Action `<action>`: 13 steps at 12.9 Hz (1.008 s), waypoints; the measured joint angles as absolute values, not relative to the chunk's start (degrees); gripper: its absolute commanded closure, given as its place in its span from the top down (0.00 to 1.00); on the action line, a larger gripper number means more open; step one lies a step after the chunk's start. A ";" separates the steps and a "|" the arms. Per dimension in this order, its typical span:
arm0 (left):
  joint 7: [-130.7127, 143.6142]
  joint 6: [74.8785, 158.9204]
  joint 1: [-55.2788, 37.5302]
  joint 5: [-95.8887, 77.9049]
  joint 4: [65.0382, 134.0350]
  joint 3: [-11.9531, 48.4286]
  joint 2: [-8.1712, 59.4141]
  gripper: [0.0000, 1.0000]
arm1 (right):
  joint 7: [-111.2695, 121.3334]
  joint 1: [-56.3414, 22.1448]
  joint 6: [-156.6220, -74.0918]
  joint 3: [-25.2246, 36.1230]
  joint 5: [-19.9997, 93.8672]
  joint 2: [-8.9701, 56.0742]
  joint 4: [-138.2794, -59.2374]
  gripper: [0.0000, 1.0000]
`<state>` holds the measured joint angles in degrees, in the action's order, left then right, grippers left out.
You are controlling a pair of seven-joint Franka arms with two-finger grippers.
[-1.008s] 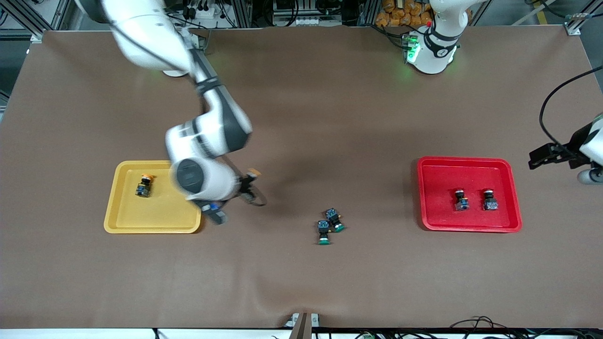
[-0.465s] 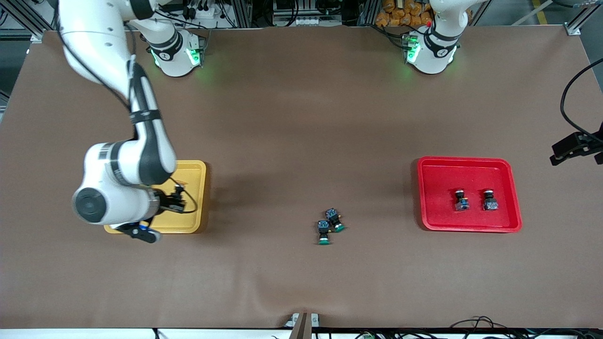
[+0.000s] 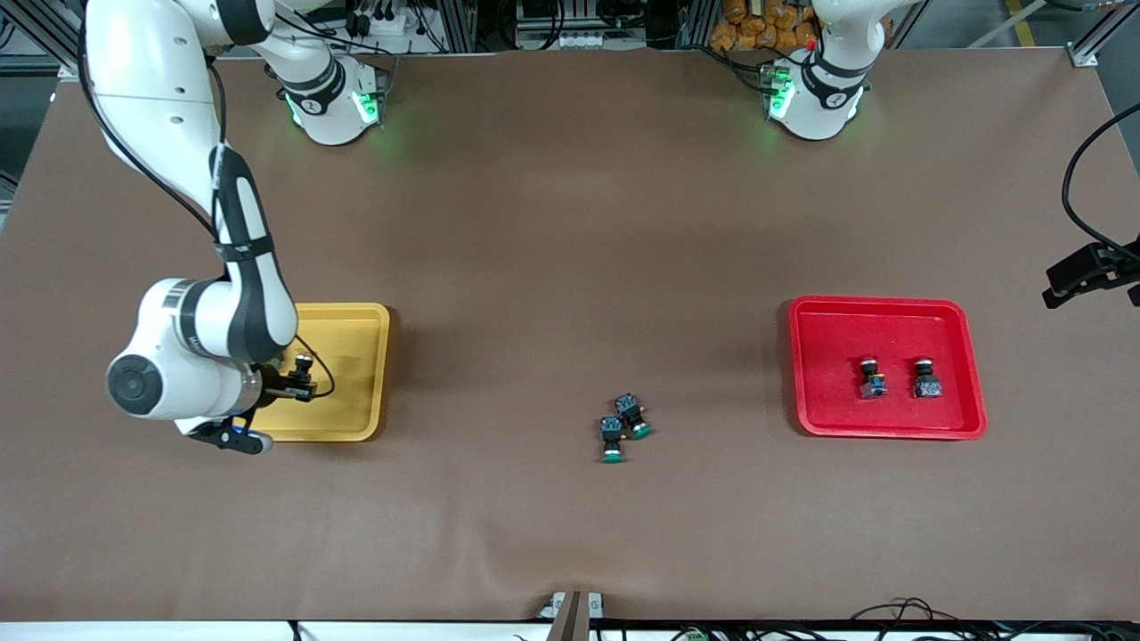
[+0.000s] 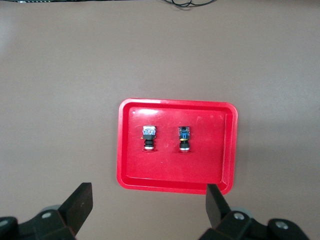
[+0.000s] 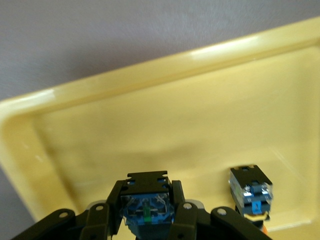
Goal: Place red and yellow buttons in trays
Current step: 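Lower the second yellow button into the yellow tray and open the right gripper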
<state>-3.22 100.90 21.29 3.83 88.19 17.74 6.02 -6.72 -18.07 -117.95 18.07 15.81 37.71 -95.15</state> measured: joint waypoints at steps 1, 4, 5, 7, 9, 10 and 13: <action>-3.22 100.89 21.27 3.20 88.19 17.72 6.02 1.00 | -6.35 -18.14 -119.05 17.95 15.81 37.71 -96.21 0.00; -3.21 100.87 19.02 2.40 88.19 16.30 6.02 1.00 | -6.18 -18.70 -123.00 17.63 15.81 37.72 -98.20 0.90; -3.03 100.84 15.35 2.22 88.18 12.80 6.02 1.00 | -6.18 -18.95 -123.35 17.61 15.81 37.72 -98.68 1.00; -2.47 100.79 6.39 0.08 88.14 3.43 6.00 1.00 | -6.18 -19.22 -123.36 17.61 15.81 37.69 -98.85 1.00; -2.39 100.75 1.44 -1.21 88.01 -1.70 5.88 1.00 | -6.19 -19.24 -122.68 17.61 15.81 37.40 -98.76 1.00; -2.33 100.64 -1.31 -1.31 87.91 -4.67 5.71 1.00 | -6.20 -19.24 -122.04 17.61 15.81 36.87 -98.48 1.00; -2.32 99.91 -4.54 -1.35 87.85 -8.83 4.94 1.00 | -6.18 -19.27 -118.68 17.54 15.81 33.76 -95.63 1.00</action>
<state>-2.32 99.91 -4.54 -1.35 87.85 -8.83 4.94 -6.18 -19.27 -118.68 17.54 15.81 33.76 -95.63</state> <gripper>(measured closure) 0.000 0.000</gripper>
